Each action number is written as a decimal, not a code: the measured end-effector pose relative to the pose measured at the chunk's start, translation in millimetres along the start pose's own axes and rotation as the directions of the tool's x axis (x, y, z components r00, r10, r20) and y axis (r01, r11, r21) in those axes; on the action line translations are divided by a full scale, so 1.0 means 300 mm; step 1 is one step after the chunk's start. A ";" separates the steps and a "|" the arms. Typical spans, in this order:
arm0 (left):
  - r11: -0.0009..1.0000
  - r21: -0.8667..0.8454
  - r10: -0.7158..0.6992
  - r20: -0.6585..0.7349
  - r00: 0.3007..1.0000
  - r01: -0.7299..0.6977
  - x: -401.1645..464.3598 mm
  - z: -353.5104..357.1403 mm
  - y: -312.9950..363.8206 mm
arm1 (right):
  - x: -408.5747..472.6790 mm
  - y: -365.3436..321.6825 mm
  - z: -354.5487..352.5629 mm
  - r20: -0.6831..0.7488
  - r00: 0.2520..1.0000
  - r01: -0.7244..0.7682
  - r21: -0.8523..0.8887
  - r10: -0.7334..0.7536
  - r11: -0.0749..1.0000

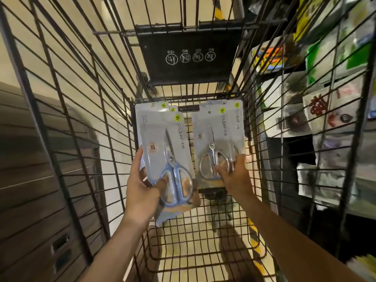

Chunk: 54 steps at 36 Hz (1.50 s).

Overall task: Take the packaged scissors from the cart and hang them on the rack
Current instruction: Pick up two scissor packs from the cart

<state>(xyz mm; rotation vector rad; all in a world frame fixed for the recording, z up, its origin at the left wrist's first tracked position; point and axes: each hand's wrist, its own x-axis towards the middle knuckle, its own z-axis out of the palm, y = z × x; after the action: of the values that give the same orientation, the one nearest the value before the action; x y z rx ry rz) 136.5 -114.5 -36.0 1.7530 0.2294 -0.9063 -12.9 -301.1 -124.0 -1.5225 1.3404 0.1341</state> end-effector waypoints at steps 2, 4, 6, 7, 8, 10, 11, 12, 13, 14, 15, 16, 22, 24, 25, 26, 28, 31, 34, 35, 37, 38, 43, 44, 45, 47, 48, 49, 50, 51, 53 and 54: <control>1.000 0.008 0.012 0.015 1.000 -0.012 -0.010 -0.006 0.000 | -0.016 -0.003 -0.006 0.066 0.998 -0.029 0.104 0.022 0.994; 1.000 0.013 0.026 0.023 0.999 -0.026 -0.031 -0.012 0.007 | -0.040 -0.018 -0.017 0.102 0.994 -0.068 0.226 0.046 0.972; 0.999 -0.001 0.044 0.027 0.999 -0.044 -0.061 -0.021 0.028 | -0.079 -0.040 -0.038 0.117 0.989 -0.118 0.311 0.085 0.943; 0.999 -0.006 0.051 0.032 0.998 -0.051 -0.082 -0.028 0.045 | -0.110 -0.054 -0.055 0.121 0.990 -0.112 0.301 0.078 0.947; 0.998 -0.004 0.059 0.039 0.997 -0.059 -0.104 -0.037 0.067 | -0.146 -0.068 -0.073 0.119 0.992 -0.084 0.288 0.051 0.954; 0.996 0.013 0.082 0.065 0.994 -0.083 -0.149 -0.061 0.118 | -0.227 -0.098 -0.113 0.078 0.997 -0.020 0.289 -0.003 0.957; 0.996 0.017 0.090 0.078 0.993 -0.091 -0.174 -0.076 0.150 | -0.272 -0.116 -0.135 0.053 0.999 -0.009 0.300 -0.008 0.954; 0.995 0.021 0.100 0.088 0.991 -0.102 -0.201 -0.094 0.187 | -0.320 -0.136 -0.157 0.040 0.999 -0.011 0.328 -0.002 0.945; 0.992 0.024 0.120 0.099 0.988 -0.123 -0.231 -0.114 0.223 | -0.370 -0.155 -0.177 0.047 0.999 -0.014 0.364 -0.003 0.931; 0.988 0.032 0.145 0.109 0.983 -0.150 -0.261 -0.133 0.259 | -0.422 -0.173 -0.196 0.060 0.998 -0.007 0.398 -0.018 0.917; 0.983 0.037 0.172 0.121 0.978 -0.177 -0.291 -0.152 0.294 | -0.473 -0.186 -0.214 0.064 0.998 -0.004 0.424 -0.025 0.906; 0.977 0.050 0.199 0.142 0.970 -0.207 -0.328 -0.175 0.338 | -0.541 -0.205 -0.232 0.045 0.999 -0.008 0.459 -0.014 0.888; 0.952 0.074 0.270 0.251 0.930 -0.297 -0.492 -0.269 0.503 | -0.904 -0.281 -0.314 -0.079 0.988 0.157 0.457 -0.136 0.875; 0.947 0.071 0.277 0.311 0.909 -0.313 -0.553 -0.293 0.545 | -1.022 -0.304 -0.335 -0.150 0.975 0.214 0.477 -0.161 0.852; 0.941 0.076 0.286 0.340 0.896 -0.329 -0.583 -0.302 0.563 | -1.071 -0.307 -0.342 -0.172 0.972 0.227 0.504 -0.161 0.834; 0.932 0.087 0.299 0.361 0.883 -0.351 -0.614 -0.309 0.579 | -1.116 -0.306 -0.348 -0.179 0.973 0.224 0.552 -0.148 0.803; 0.909 0.098 0.332 0.415 0.847 -0.404 -0.678 -0.323 0.604 | -1.199 -0.292 -0.355 -0.199 0.972 0.224 0.616 -0.126 0.755; 0.868 0.092 0.382 0.505 0.774 -0.488 -0.775 -0.336 0.623 | -1.310 -0.239 -0.378 -0.326 0.932 0.333 0.600 -0.157 0.728; 0.847 0.061 0.416 0.544 0.729 -0.529 -0.881 -0.333 0.618 | -1.428 -0.176 -0.409 -0.390 0.910 0.374 0.625 -0.140 0.685; 0.844 0.044 0.427 0.551 0.717 -0.535 -0.921 -0.329 0.612 | -1.468 -0.158 -0.424 -0.417 0.896 0.400 0.615 -0.150 0.680; 0.826 0.021 0.454 0.567 0.687 -0.563 -1.005 -0.312 0.588 | -1.544 -0.107 -0.461 -0.459 0.871 0.449 0.591 -0.179 0.671; 0.814 0.014 0.468 0.576 0.670 -0.580 -1.048 -0.300 0.570 | -1.581 -0.076 -0.485 -0.482 0.857 0.469 0.584 -0.182 0.663; 0.787 -0.018 0.494 0.618 0.611 -0.617 -1.279 -0.210 0.458 | -1.821 0.091 -0.634 -0.584 0.785 0.569 0.551 -0.205 0.610; 0.783 -0.024 0.496 0.629 0.599 -0.622 -1.327 -0.185 0.434 | -1.877 0.131 -0.662 -0.607 0.769 0.589 0.553 -0.199 0.590; 0.781 -0.028 0.495 0.638 0.590 -0.624 -1.375 -0.159 0.410 | -1.931 0.170 -0.689 -0.632 0.753 0.605 0.552 -0.185 0.574; 0.781 -0.032 0.480 0.670 0.566 -0.624 -1.475 -0.105 0.360 | -2.039 0.247 -0.739 -0.677 0.723 0.623 0.550 -0.140 0.557; 0.784 -0.038 0.468 0.692 0.550 -0.619 -1.526 -0.077 0.337 | -2.094 0.282 -0.761 -0.702 0.701 0.635 0.535 -0.125 0.558; 0.785 -0.043 0.457 0.714 0.530 -0.619 -1.575 -0.050 0.315 | -2.147 0.316 -0.782 -0.730 0.674 0.646 0.509 -0.112 0.568; 0.780 -0.048 0.451 0.735 0.507 -0.625 -1.622 -0.022 0.296 | -2.194 0.349 -0.799 -0.754 0.649 0.651 0.485 -0.097 0.584; 0.772 -0.050 0.445 0.754 0.483 -0.633 -1.670 0.004 0.280 | -2.241 0.383 -0.815 -0.771 0.632 0.646 0.471 -0.076 0.601; 0.763 -0.068 0.435 0.789 0.434 -0.642 -1.765 0.049 0.250 | -2.322 0.446 -0.843 -0.796 0.604 0.634 0.452 -0.035 0.628; 0.761 -0.081 0.433 0.803 0.410 -0.644 -1.809 0.069 0.237 | -2.358 0.472 -0.856 -0.811 0.585 0.632 0.437 -0.023 0.640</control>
<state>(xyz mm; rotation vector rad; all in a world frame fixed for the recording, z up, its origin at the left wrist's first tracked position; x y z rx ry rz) -207.0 -11.2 377.7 1.3011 -1.0581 -1.1333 -513.9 -0.1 370.8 -1.1273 1.3871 -1.3134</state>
